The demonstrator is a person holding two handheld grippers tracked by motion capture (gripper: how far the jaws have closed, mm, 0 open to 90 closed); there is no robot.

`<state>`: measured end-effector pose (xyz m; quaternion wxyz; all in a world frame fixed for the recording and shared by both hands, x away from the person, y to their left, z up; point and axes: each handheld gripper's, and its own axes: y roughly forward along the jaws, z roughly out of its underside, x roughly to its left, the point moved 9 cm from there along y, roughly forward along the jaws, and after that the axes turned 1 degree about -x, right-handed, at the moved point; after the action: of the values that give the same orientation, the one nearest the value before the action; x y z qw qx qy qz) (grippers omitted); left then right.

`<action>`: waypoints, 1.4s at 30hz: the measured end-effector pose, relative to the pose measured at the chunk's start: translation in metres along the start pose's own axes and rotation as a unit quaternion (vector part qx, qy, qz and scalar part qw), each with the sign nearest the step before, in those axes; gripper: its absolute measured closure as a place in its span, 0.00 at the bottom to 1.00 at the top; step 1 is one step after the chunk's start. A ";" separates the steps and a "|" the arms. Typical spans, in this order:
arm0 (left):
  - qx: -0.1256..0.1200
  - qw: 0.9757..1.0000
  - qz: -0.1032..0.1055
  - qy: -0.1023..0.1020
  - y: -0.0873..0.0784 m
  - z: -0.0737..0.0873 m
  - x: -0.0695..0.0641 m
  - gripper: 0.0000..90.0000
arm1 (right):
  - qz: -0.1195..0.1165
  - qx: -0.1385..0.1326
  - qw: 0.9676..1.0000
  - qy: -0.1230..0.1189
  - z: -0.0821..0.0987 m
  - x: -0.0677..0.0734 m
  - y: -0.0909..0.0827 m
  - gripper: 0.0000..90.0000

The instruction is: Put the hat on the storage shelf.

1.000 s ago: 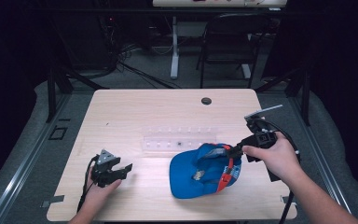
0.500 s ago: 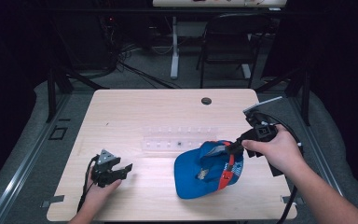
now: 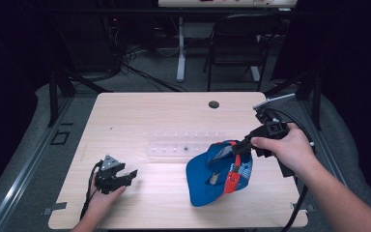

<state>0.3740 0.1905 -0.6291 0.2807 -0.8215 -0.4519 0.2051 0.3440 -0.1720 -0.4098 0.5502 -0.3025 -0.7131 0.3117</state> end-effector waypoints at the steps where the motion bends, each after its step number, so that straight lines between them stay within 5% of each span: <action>1: 0.000 1.000 0.000 0.001 0.000 0.000 0.000 0.45 | -0.007 -0.005 1.000 0.006 -0.001 0.001 0.000 0.87; 16: -0.002 1.000 -0.002 0.001 0.000 0.000 0.000 0.45 | -0.076 -0.018 0.997 0.026 -0.008 0.006 -0.011 0.87; 28: -0.009 1.000 -0.019 -0.006 0.000 -0.002 0.003 0.44 | -0.106 -0.051 0.993 0.026 -0.017 0.014 -0.027 0.87; 42: -0.012 1.000 -0.013 0.002 -0.001 -0.004 0.000 0.44 | -0.140 -0.078 0.987 0.017 -0.034 0.034 -0.037 0.87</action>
<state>0.3756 0.1893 -0.6258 0.2741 -0.8195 -0.4643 0.1943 0.3668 -0.1651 -0.3538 0.5753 -0.2474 -0.7609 0.1697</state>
